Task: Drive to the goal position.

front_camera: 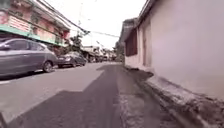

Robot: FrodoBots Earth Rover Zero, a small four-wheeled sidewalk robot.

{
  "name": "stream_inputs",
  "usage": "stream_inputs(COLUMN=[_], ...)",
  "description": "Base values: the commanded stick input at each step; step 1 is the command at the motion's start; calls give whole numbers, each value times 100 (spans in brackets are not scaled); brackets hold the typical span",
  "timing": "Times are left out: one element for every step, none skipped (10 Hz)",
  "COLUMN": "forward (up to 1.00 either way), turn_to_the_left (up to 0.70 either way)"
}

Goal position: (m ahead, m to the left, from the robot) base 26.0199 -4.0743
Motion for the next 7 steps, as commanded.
stream_inputs(forward=[70,70,70,70,70,70,70], turn_to_the_left=[0,0,0,0,0,0,0])
